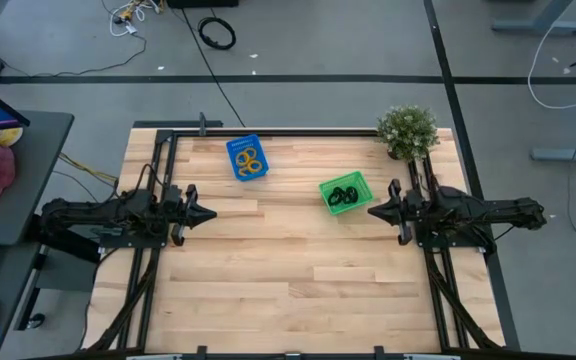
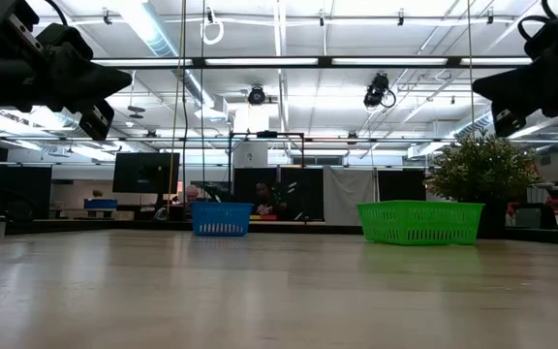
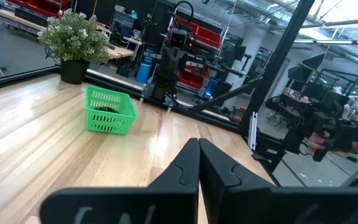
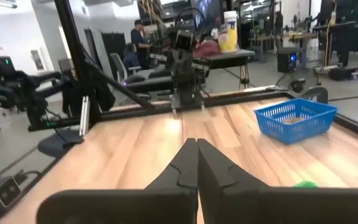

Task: Sort spring keychains
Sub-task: Return to Home Position

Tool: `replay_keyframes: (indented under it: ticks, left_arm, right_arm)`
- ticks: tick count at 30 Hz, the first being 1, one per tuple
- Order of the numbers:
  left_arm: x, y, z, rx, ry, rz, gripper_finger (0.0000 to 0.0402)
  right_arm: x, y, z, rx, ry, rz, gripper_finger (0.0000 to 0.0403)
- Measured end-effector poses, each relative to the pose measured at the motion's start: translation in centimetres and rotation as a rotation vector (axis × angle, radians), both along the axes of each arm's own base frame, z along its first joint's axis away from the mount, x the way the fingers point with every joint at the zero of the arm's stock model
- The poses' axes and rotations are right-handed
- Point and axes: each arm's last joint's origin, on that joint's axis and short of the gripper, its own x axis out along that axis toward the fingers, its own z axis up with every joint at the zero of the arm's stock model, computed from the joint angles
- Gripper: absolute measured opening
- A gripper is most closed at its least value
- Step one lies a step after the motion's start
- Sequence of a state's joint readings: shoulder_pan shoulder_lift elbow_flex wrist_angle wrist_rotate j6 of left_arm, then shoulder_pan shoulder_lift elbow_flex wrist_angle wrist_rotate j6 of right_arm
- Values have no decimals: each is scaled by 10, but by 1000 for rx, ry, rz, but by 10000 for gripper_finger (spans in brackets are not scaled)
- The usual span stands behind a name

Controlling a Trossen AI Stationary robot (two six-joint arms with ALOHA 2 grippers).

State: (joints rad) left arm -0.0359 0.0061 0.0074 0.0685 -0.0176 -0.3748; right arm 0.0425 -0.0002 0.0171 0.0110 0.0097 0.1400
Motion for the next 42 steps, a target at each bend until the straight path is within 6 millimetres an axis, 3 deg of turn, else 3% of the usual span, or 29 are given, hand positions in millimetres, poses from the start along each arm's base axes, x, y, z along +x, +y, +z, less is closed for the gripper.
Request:
replay_keyframes:
  ticks: [17,42]
  left_arm:
    - [0,0,0,0,0,0,3]
    - [0,0,0,0,0,0,3]
  right_arm:
    - [1,0,-1,-152,12,-14,15]
    - [2,0,-2,-142,19,-9,16]
